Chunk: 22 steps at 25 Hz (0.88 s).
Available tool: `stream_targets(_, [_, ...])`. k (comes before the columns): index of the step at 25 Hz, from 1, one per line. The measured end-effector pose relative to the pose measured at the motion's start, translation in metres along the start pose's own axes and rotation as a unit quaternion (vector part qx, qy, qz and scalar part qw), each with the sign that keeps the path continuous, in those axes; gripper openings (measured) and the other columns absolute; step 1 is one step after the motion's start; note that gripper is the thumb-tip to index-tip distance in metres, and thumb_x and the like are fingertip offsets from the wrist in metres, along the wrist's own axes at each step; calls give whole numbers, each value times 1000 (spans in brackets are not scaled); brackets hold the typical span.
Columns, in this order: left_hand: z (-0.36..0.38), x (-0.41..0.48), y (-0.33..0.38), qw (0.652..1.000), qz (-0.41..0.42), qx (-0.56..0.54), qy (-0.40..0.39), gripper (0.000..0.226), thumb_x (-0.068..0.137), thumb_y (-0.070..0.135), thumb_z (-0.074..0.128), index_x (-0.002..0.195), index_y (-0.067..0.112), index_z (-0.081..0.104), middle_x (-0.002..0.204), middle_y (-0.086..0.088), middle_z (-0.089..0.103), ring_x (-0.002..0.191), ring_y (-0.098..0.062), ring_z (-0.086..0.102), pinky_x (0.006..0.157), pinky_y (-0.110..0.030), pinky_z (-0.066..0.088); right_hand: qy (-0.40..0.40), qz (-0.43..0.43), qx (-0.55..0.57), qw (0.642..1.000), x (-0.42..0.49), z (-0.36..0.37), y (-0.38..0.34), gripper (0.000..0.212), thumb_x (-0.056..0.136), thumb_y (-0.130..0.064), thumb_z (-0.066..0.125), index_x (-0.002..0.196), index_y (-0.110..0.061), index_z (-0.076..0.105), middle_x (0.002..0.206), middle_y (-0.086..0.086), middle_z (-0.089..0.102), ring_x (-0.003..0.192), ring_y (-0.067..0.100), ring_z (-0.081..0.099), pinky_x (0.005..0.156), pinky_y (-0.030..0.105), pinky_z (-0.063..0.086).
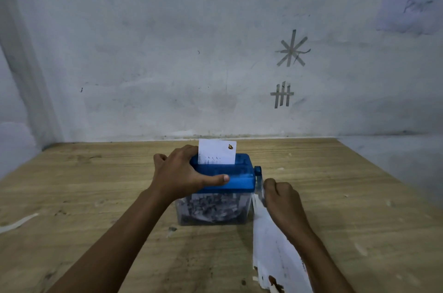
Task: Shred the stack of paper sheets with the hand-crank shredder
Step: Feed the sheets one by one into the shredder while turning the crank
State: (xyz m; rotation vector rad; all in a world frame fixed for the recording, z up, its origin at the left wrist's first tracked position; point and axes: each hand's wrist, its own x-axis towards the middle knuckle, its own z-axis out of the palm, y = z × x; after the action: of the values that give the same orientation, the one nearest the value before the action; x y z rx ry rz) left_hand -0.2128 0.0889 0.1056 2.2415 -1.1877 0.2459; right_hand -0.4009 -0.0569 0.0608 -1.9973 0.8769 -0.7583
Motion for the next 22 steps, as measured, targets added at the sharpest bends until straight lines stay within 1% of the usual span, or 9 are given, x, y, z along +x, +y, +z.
stream_targets(2, [-1,3,0,1000,10,-1,-5,100,46,104,41,122,40,57,104,21,59,98,-7,52,88,-40,30,65,-54,-12,996,-7,-11,-19,56,107,-28,38,57,-11,54,45,2,43,37,7,37,39,19,28])
stream_targets(5, [-2,4,-3,999,17,-26,-24,99,47,102,48,124,41,58,104,22,61,98,-5,52,89,-37,30,168,-66,-45,983,6,-18,-55,62,108,-27,34,57,-3,60,53,12,60,43,19,50,41,25,31])
stream_targets(7, [-1,3,-7,995,24,-87,-37,96,47,97,61,122,37,62,104,20,64,95,-5,58,90,-38,47,192,-55,-66,978,26,-18,-73,62,108,-28,32,54,-6,54,55,10,58,46,18,48,46,25,28])
stream_targets(8, [-2,3,-7,991,24,-120,-45,93,47,93,67,119,34,63,103,17,66,92,-6,61,83,-40,55,186,-53,-68,979,39,-17,-80,61,108,-29,31,53,-9,50,54,8,55,46,17,46,48,26,28])
stream_targets(9, [-2,4,-7,988,24,-140,-52,88,47,89,72,113,32,64,101,14,66,89,-8,62,78,-42,58,173,-47,-71,981,54,-17,-84,58,107,-30,31,55,-10,48,55,7,53,49,18,46,49,26,28])
stream_targets(11, [-3,5,-7,987,31,-148,-54,81,47,86,75,103,29,64,97,8,66,86,-13,62,73,-44,58,121,-20,-67,990,84,-12,-85,52,105,-31,32,60,-11,47,61,6,53,57,22,50,54,29,31])
stream_targets(14, [-3,6,-9,986,43,-150,-53,80,48,86,73,105,31,63,99,9,64,89,-12,60,74,-40,58,40,43,-6,998,111,3,-69,41,101,-28,36,65,-9,45,64,7,49,59,23,47,58,31,32])
stream_targets(18, [-4,7,-8,987,51,-147,-41,79,50,87,70,107,32,62,99,13,61,89,-7,57,72,-31,55,-8,116,77,990,116,11,-58,31,96,-21,37,69,-7,45,51,7,45,46,19,40,52,27,31])
stream_targets(22, [-2,8,-4,993,55,-102,-34,79,53,90,66,108,34,61,101,16,58,89,-4,55,74,-28,52,-94,225,105,964,99,20,-29,10,92,-17,44,87,-12,50,73,10,51,65,22,47,62,29,40])
